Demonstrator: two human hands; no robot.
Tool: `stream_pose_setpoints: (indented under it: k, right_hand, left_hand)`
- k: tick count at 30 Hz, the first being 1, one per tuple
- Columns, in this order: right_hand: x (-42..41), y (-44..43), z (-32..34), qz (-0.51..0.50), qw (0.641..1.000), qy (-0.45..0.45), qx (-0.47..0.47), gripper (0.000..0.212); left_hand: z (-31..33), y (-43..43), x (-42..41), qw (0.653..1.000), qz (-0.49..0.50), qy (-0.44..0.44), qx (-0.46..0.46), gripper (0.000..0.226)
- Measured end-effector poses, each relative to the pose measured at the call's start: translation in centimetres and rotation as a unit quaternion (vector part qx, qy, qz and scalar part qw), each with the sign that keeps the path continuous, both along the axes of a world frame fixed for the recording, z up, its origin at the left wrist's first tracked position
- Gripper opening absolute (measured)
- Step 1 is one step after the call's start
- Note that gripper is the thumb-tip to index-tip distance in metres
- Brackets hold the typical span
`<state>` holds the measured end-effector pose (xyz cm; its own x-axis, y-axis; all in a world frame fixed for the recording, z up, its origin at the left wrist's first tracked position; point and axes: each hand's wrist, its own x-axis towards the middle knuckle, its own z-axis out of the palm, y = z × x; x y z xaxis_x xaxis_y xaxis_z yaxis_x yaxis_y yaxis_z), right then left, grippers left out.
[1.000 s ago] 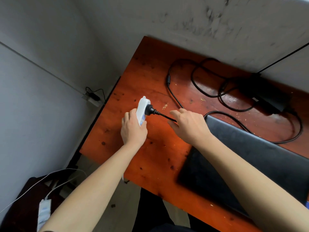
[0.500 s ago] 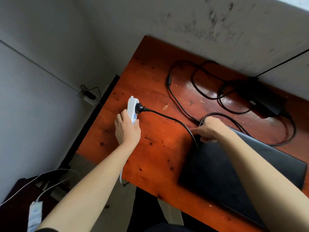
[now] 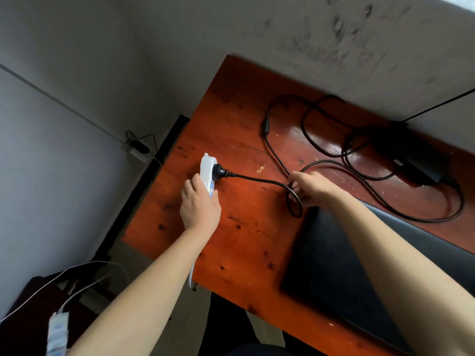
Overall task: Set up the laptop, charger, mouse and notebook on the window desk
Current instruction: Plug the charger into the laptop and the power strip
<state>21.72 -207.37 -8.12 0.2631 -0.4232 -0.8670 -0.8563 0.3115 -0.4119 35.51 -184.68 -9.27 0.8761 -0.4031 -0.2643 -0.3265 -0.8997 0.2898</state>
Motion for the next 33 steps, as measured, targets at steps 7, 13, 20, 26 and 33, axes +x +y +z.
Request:
stream_pose_setpoints:
  k: [7, 13, 20, 26, 33]
  right_hand:
    - [4.2, -0.2, 1.5, -0.091, 0.979, -0.18, 0.039, 0.021]
    - [8.8, -4.2, 2.0, -0.444, 0.805, -0.387, 0.067, 0.007]
    - [7.1, -5.9, 0.6, -0.453, 0.844, -0.285, 0.016, 0.047]
    - [4.4, -5.9, 0.9, -0.34, 0.932, -0.127, 0.0, 0.056]
    - [4.3, -0.9, -0.8, -0.278, 0.953, -0.115, 0.04, 0.021]
  left_hand:
    - [0.0, -0.2, 0.1, 1.0, 0.001, 0.001, 0.013, 0.058]
    - [-0.1, -0.5, -0.1, 0.999, -0.005, -0.008, 0.032, 0.058]
    - [-0.3, -0.2, 0.3, 0.998, -0.024, -0.012, 0.049, 0.06]
    - [-0.2, 0.0, 2.2, 0.996, 0.073, -0.033, 0.05, 0.065]
    - [-0.6, 0.2, 2.4, 0.993, 0.116, -0.013, 0.031, 0.065]
